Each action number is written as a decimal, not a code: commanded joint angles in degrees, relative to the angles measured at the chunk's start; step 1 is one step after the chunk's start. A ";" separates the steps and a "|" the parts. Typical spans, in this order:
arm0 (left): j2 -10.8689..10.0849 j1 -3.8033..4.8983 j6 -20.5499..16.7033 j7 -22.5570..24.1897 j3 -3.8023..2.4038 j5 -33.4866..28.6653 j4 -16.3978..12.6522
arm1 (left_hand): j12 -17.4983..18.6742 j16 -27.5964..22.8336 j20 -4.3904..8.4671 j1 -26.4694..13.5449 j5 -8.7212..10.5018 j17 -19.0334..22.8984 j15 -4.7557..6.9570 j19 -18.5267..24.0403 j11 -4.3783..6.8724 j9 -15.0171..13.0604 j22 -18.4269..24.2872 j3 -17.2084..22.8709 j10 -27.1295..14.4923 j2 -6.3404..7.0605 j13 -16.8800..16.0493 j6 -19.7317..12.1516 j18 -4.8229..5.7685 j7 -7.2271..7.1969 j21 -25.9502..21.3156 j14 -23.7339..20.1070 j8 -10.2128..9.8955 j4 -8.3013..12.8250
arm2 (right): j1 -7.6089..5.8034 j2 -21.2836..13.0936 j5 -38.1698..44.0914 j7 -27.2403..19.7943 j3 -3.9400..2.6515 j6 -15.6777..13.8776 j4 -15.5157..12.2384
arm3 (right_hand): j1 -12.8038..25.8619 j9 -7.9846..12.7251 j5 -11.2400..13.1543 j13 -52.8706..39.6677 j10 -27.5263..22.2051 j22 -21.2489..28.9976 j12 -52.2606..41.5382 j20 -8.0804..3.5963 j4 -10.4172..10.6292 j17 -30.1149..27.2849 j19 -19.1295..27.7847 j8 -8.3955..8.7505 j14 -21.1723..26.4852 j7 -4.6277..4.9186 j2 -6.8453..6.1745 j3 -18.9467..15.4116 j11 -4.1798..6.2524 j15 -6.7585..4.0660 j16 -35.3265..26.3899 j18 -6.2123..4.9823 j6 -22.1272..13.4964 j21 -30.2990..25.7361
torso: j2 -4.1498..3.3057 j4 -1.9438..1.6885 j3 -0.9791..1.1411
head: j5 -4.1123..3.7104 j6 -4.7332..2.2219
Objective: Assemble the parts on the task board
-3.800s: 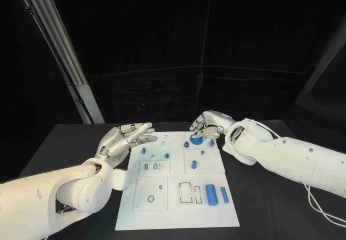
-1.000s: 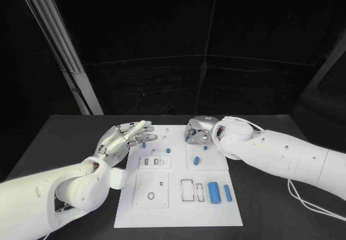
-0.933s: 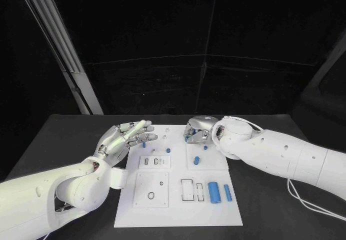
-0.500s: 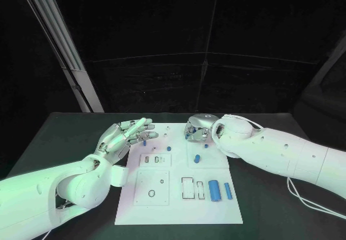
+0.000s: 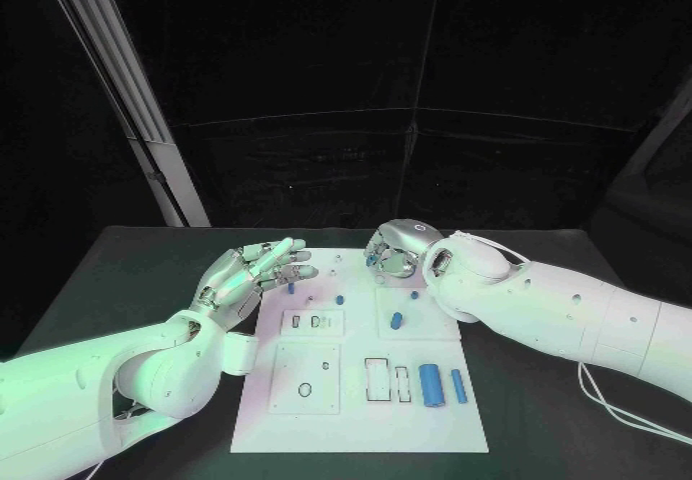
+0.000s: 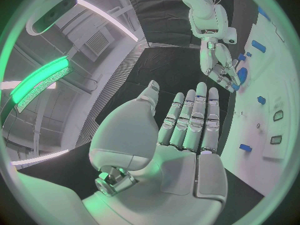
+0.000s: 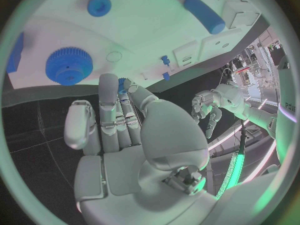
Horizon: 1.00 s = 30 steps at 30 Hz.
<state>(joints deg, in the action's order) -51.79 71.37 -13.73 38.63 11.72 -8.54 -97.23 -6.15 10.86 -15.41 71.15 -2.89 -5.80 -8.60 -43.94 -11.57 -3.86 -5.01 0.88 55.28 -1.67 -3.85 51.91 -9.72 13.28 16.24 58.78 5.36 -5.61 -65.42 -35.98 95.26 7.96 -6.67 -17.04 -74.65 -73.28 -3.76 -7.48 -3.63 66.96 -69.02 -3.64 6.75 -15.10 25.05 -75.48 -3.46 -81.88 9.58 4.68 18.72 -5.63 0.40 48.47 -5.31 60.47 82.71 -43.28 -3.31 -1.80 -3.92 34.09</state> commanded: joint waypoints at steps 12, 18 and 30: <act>0.65 0.19 1.49 1.71 -0.05 -0.34 0.35 | 0.36 -0.29 -0.12 -0.17 -0.13 0.10 -0.36 -0.45 -0.11 0.08 0.06 -0.11 -0.13 -0.63 0.07 -0.46 -0.83 1.66 -0.18 0.23 -0.38 0.09 | -0.17 4.38 -2.61 -0.03 -0.05 -6.30 3.81 | 1.07 -0.06 0.38 -0.04 0.55 -0.08 0.05 0.07 0.99 -0.27 -0.09 -0.27 0.51 0.19 -1.59 2.04 0.07 0.07 0.58 0.86 0.53 0.23 | -0.14 -0.10 -0.07 | 0.69 -0.38; 0.58 0.27 1.48 1.73 -0.05 -0.38 0.32 | 0.40 -0.32 -0.12 -0.19 -0.13 0.10 -0.36 -0.45 -0.11 0.08 0.09 -0.13 -0.14 -0.79 0.07 -0.46 -0.83 1.65 -0.20 0.23 -0.40 0.07 | -0.36 6.11 -3.03 -0.19 -0.05 -5.91 5.35 | 1.12 -0.06 0.39 -0.04 0.55 -0.11 0.05 0.08 1.09 -0.29 -0.11 -0.27 0.50 0.20 -1.74 2.23 0.07 0.07 0.62 0.87 0.53 0.24 | -0.20 -0.05 -0.10 | 0.84 -0.41; 0.77 0.35 1.64 1.31 -0.05 -0.38 0.60 | 0.42 -0.35 -0.13 -0.17 -0.14 0.11 -0.37 -0.44 -0.11 0.08 0.10 -0.13 -0.16 -0.87 0.07 -0.46 -0.82 1.65 -0.22 0.21 -0.42 0.09 | -1.01 8.73 -3.21 -0.63 -0.05 -4.39 8.50 | 1.22 -0.04 0.35 -0.02 0.44 -0.21 0.08 0.09 1.50 -0.37 -0.18 -0.23 0.47 0.24 -2.23 3.06 0.03 0.09 0.79 0.89 0.46 0.29 | -0.15 -0.05 -0.18 | 0.96 -0.36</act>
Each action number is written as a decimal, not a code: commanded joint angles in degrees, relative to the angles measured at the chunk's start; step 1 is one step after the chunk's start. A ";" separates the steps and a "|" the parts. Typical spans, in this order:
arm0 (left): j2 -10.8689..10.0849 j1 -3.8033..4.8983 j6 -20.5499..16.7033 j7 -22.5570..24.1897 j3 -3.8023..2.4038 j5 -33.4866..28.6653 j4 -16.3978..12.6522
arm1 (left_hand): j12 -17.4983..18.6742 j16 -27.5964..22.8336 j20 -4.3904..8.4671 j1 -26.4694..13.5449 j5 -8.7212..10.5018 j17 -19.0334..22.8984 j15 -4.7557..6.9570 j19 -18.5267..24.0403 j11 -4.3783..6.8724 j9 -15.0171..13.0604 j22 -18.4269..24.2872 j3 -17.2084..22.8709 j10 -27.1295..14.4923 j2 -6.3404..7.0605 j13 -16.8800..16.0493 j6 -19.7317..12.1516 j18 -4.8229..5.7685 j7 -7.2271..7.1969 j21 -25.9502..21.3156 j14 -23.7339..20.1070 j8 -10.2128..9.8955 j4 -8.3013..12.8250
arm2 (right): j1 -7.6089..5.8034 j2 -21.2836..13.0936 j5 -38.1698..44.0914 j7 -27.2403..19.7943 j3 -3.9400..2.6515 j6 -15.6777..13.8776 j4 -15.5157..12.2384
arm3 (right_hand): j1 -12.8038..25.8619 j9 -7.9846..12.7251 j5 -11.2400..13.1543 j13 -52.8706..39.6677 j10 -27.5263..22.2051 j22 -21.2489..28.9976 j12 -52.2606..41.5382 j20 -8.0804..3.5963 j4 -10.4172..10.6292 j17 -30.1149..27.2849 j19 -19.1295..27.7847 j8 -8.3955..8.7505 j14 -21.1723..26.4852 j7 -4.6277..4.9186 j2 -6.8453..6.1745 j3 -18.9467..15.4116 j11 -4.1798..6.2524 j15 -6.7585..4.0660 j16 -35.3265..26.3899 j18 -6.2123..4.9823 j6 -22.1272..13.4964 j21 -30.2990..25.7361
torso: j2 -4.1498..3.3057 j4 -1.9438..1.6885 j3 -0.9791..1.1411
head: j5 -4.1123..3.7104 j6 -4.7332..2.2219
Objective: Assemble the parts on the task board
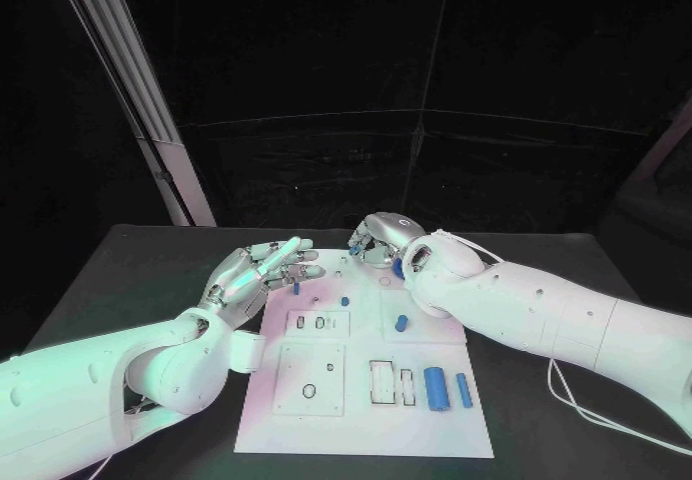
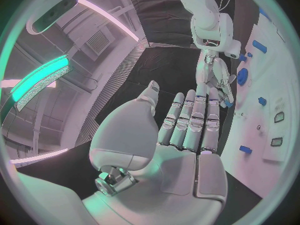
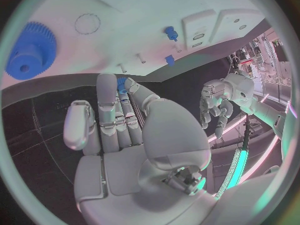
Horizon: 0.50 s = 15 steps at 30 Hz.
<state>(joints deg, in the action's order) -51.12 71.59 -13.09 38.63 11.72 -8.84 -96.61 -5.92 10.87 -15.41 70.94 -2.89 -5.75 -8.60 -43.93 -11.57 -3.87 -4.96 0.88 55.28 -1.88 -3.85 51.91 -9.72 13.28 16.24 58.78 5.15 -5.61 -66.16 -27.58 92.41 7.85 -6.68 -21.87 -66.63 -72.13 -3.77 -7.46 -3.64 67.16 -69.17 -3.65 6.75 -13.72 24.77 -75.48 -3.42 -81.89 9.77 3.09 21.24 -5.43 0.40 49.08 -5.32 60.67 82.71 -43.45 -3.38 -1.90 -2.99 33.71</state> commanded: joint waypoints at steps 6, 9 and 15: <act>0.19 0.23 1.19 0.99 -0.05 -0.09 0.04 | 0.21 -0.36 -0.13 0.06 -0.14 0.07 -0.37 -0.44 -0.12 0.08 0.06 -0.14 -0.17 -0.68 0.07 -0.46 -0.83 1.65 -0.22 0.21 -0.22 0.10 | -0.40 1.22 -0.65 -0.79 -0.04 1.38 1.51 | 0.15 -0.04 0.34 -0.02 0.23 -0.06 0.09 0.10 0.25 -0.10 -0.18 -0.27 0.48 0.06 -0.77 0.72 -0.18 0.10 0.22 0.89 0.24 0.29 | 0.02 0.08 -0.04 | 0.23 -0.02; 0.22 0.32 1.23 0.89 -0.05 -0.09 0.08 | 0.21 -0.36 -0.13 0.06 -0.14 0.07 -0.37 -0.44 -0.12 0.08 0.06 -0.14 -0.17 -0.68 0.07 -0.46 -0.83 1.65 -0.22 0.21 -0.22 0.10 | -0.44 1.70 -0.79 -0.89 -0.03 2.05 2.09 | 0.19 -0.04 0.35 -0.01 0.20 -0.09 0.10 0.10 0.32 -0.12 -0.21 -0.26 0.48 0.07 -0.87 0.81 -0.19 0.11 0.25 0.90 0.21 0.31 | 0.00 0.07 -0.08 | 0.23 0.03; 0.32 0.50 1.31 0.79 -0.05 -0.09 0.17 | 0.21 -0.36 -0.13 0.06 -0.14 0.07 -0.37 -0.44 -0.12 0.08 0.06 -0.14 -0.17 -0.68 0.07 -0.46 -0.83 1.65 -0.22 0.21 -0.22 0.10 | -0.51 2.65 -0.90 -0.91 -0.03 3.80 3.07 | 0.25 -0.03 0.37 -0.01 0.13 -0.13 0.11 0.12 0.47 -0.14 -0.23 -0.25 0.49 0.07 -1.08 1.01 -0.21 0.12 0.29 0.91 0.15 0.32 | -0.01 0.04 -0.11 | 0.26 0.06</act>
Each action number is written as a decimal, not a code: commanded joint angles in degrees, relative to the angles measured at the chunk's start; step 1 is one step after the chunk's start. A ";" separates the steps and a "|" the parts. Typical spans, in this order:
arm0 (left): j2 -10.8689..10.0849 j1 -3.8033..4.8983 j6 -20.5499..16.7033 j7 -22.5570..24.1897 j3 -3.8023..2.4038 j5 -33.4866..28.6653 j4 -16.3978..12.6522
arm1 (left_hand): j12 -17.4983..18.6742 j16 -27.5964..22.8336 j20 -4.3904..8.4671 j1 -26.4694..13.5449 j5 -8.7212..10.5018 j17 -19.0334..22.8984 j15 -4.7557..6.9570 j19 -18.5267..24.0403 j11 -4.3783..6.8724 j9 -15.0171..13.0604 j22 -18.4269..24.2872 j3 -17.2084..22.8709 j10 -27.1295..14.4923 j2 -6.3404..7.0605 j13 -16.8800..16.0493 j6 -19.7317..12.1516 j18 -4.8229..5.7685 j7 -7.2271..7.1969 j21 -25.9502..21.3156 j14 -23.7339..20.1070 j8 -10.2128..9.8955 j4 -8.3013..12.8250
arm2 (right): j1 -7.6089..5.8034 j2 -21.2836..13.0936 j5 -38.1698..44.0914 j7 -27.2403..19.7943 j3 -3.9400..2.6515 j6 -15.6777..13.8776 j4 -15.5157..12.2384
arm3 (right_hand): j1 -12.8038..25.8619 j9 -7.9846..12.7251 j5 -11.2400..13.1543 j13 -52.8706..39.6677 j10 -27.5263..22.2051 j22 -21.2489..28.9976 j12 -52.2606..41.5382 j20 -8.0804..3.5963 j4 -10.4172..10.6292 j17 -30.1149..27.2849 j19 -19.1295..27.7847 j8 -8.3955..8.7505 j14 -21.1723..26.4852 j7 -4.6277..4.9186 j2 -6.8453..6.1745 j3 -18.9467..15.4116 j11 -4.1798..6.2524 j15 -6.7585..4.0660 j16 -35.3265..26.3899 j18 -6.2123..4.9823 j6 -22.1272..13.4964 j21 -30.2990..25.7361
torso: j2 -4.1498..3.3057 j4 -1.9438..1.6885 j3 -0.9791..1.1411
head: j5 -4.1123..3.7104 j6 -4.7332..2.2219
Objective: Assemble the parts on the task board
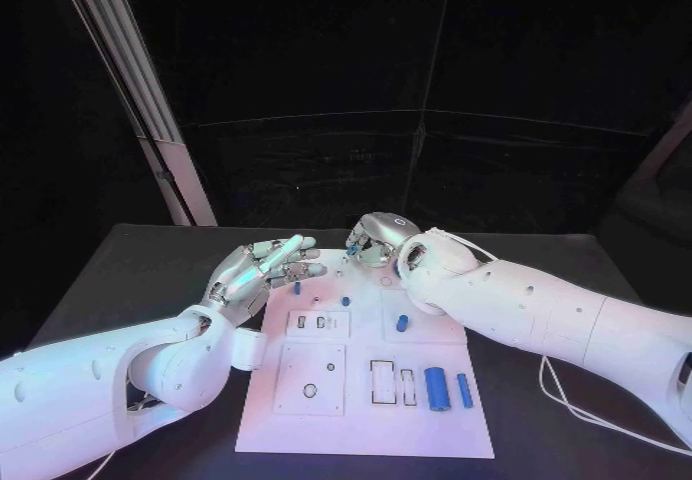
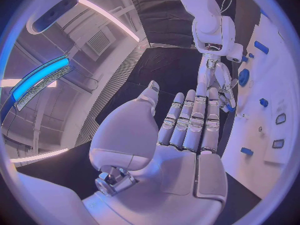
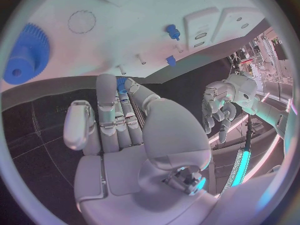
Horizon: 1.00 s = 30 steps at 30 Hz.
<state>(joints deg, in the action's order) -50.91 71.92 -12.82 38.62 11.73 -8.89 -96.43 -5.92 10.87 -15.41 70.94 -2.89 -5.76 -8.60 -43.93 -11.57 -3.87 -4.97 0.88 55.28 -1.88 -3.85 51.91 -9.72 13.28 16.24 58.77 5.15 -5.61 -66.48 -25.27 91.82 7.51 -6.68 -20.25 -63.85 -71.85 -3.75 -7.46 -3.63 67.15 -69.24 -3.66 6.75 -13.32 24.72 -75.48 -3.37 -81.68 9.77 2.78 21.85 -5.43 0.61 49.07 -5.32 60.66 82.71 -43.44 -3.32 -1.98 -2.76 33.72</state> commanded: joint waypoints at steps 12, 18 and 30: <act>0.27 0.41 1.14 0.70 -0.05 -0.03 0.15 | 0.21 -0.36 -0.13 0.06 -0.14 0.07 -0.37 -0.44 -0.12 0.08 0.07 -0.14 -0.17 -0.68 0.07 -0.46 -0.83 1.65 -0.22 0.21 -0.22 0.10 | -0.21 2.19 0.20 -0.21 -0.01 3.36 2.30 | 0.00 -0.04 0.37 -0.01 0.05 -0.08 0.13 0.13 0.17 -0.11 -0.24 -0.29 0.29 0.08 -0.92 0.56 -0.22 -0.07 0.32 0.92 0.11 0.33 | -0.06 0.03 -0.01 | 0.11 0.11; 0.47 0.46 1.21 0.67 -0.05 -0.03 0.28 | 0.21 -0.36 -0.13 0.06 -0.14 0.07 -0.37 -0.44 -0.12 0.08 0.07 -0.14 -0.17 -0.68 0.07 -0.46 -0.83 1.65 -0.22 0.21 -0.22 0.10 | -0.21 2.82 0.62 0.01 -0.01 3.95 3.14 | 0.12 -0.03 0.41 0.00 -0.10 -0.06 0.14 0.15 0.43 -0.16 -0.22 -0.26 0.31 0.13 -1.22 0.86 -0.27 -0.03 0.38 0.92 -0.03 0.33 | -0.07 0.03 -0.02 | 0.32 0.18; 0.61 0.54 1.46 0.44 -0.05 -0.04 0.41 | 0.30 -0.45 -0.15 0.13 -0.13 0.09 -0.39 -0.42 -0.14 0.08 0.13 -0.20 -0.24 -0.82 0.08 -0.50 -0.83 1.67 -0.27 0.16 -0.28 0.18 | -0.21 4.02 1.22 -0.17 -0.02 3.80 5.00 | 0.16 -0.01 0.41 0.02 -0.41 0.13 0.17 0.20 0.70 -0.24 -0.05 -0.23 0.41 0.19 -1.68 1.31 -0.35 0.03 0.42 0.88 -0.27 0.26 | -0.12 0.07 0.02 | 0.33 0.15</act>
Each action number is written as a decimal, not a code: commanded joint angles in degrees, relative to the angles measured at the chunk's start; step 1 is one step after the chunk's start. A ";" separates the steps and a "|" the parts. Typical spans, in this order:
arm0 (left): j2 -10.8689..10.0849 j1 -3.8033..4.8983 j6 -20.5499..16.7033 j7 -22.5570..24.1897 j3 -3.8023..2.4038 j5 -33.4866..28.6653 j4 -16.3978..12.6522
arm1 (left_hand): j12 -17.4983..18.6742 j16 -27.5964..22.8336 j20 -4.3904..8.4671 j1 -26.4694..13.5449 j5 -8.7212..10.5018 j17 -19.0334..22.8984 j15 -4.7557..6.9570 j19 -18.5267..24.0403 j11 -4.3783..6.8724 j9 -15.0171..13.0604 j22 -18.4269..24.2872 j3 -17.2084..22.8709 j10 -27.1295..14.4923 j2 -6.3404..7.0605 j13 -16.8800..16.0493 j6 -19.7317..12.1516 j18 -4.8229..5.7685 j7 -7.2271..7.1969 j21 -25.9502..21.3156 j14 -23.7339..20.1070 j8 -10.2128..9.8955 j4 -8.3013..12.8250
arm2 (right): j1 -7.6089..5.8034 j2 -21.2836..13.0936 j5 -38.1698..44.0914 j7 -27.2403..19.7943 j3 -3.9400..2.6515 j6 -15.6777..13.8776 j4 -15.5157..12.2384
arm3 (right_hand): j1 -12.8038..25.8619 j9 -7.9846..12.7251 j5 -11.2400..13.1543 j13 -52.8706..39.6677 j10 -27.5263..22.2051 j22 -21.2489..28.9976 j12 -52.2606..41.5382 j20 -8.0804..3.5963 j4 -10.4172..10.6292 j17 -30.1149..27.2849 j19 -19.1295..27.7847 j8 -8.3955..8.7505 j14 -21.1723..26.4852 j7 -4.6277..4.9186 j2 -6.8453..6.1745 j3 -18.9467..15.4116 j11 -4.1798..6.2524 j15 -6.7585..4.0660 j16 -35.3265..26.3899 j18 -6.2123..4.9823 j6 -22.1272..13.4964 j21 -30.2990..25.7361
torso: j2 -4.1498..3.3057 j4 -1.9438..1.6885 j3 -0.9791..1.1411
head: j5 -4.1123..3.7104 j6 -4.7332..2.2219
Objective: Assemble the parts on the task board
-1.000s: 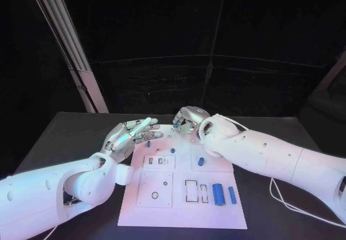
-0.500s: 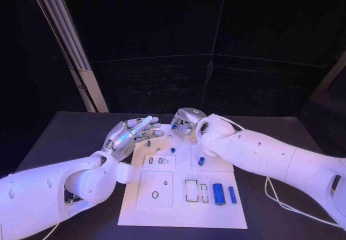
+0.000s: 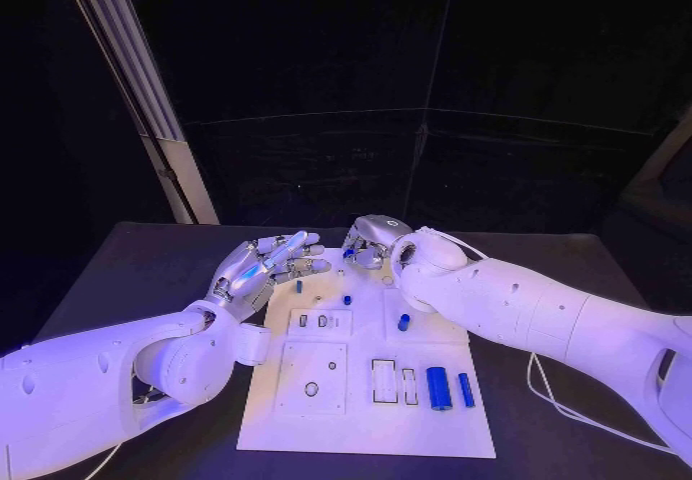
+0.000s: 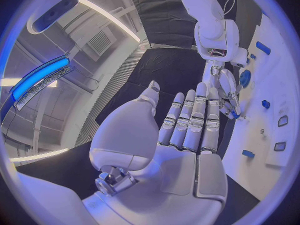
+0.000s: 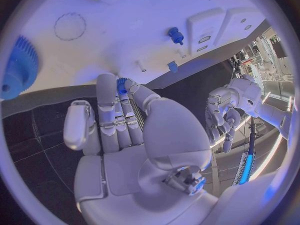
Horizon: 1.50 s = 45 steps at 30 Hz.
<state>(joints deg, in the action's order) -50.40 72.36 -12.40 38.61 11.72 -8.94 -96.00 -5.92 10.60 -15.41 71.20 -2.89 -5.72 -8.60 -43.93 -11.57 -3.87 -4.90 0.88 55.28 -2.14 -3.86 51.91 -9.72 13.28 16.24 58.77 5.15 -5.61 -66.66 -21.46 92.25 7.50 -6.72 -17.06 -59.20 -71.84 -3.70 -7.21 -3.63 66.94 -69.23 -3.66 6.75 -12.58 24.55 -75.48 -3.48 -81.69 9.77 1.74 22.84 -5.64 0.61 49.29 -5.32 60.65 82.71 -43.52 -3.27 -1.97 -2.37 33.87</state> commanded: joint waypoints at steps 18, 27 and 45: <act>0.60 0.29 1.83 0.12 -0.06 -0.24 0.59 | 0.36 -0.26 -0.16 -0.09 -0.14 0.07 -0.42 -0.40 -0.16 0.09 0.10 -0.22 -0.30 -0.73 0.09 -0.55 -0.82 1.68 -0.31 0.11 -0.34 0.20 | -0.09 1.56 1.04 -1.06 0.03 0.49 1.27 | 0.47 0.06 0.44 0.18 -4.41 3.23 0.14 0.91 1.93 -0.78 2.35 0.03 1.18 1.04 -3.52 2.42 -1.20 0.85 -0.06 0.24 -3.51 -1.00 | -0.05 0.04 -0.06 | -0.12 0.13; 0.50 0.38 2.06 -0.03 -0.05 -0.41 0.66 | 0.36 -0.26 -0.16 -0.09 -0.14 0.07 -0.42 -0.40 -0.16 0.09 0.10 -0.22 -0.30 -0.73 0.09 -0.55 -0.82 1.68 -0.31 0.11 -0.34 0.20 | -0.11 0.67 0.72 -1.44 0.03 -3.13 0.10 | 0.53 0.05 2.79 0.09 -10.88 8.30 0.03 1.62 4.57 -1.90 5.77 -0.04 1.86 1.65 -6.47 -1.74 -1.93 1.56 -1.31 -0.72 -8.43 -3.36 | 0.03 0.09 -0.01 | -0.08 0.06; -0.81 0.41 2.72 -0.22 -0.03 -0.76 1.10 | 0.32 -0.33 -0.17 0.08 -0.14 0.06 -0.38 -0.45 -0.05 0.04 0.17 -0.30 -0.07 -1.04 0.03 -0.37 -0.85 1.49 -0.34 0.19 -0.31 0.35 | -0.05 -15.92 -14.16 -4.73 0.03 -2.00 -12.38 | 2.76 -0.38 -7.97 -14.93 8.78 -1.66 -21.66 -2.08 13.88 10.18 -1.69 -1.51 -2.15 -1.80 -8.27 -10.96 3.19 -2.91 9.33 1.36 -6.24 0.86 | 0.74 1.42 0.42 | -0.31 -0.34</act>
<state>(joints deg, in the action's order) -51.12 72.67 -10.69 38.17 11.75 -9.39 -94.97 -5.92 10.61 -15.61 71.26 -2.89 -5.73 -8.60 -44.13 -11.57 -3.87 -4.82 0.72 55.29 -2.62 -3.85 51.70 -9.71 13.08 16.25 58.77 5.15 -5.45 -66.61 -37.25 83.25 4.06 -6.67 -22.07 -70.93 -68.74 -4.01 -14.90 -16.58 76.74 -70.56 -23.53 4.70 0.89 33.27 -76.87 -4.95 -83.46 7.83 -6.15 12.68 -2.55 -2.16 57.40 -4.79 54.78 83.40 -43.01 -2.26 -1.74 -2.85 33.57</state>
